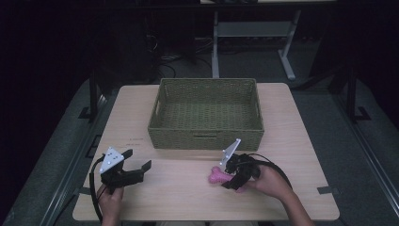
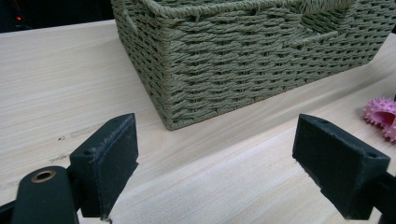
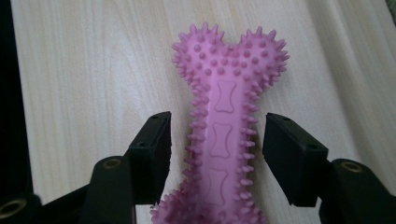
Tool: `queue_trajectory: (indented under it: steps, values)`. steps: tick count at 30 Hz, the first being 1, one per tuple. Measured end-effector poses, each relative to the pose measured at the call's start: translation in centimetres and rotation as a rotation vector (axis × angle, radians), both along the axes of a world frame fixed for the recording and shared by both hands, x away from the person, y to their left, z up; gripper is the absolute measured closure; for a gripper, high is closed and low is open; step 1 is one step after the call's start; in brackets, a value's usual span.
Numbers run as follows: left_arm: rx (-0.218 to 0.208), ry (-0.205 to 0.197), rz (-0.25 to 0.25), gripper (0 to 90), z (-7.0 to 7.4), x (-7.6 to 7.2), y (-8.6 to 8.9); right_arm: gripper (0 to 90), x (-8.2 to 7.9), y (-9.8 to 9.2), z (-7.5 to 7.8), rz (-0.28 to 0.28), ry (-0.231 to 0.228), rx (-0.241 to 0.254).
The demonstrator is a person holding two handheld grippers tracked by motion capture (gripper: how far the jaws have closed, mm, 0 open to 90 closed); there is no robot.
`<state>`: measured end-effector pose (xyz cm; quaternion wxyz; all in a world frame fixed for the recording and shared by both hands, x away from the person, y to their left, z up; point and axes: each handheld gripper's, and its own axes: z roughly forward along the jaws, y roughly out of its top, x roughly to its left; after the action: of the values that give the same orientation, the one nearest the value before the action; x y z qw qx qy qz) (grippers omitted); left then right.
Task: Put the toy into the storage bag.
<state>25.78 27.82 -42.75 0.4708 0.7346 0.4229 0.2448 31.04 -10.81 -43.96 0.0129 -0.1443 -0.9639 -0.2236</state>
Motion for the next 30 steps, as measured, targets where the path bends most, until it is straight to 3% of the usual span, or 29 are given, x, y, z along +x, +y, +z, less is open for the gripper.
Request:
queue_trajectory:
  steps: [11, 30]
  values:
    - [0.003, -0.001, -0.003, 13.8, -0.01, 0.05, -0.03, 53.7, -0.16, 0.22, -0.26, 0.008, -0.021, -0.033]
    - [0.001, -0.002, 0.0, 13.8, 0.0, 0.03, 0.07, 58.0, -0.14, 0.56, 0.24, 0.053, -0.014, -0.063]
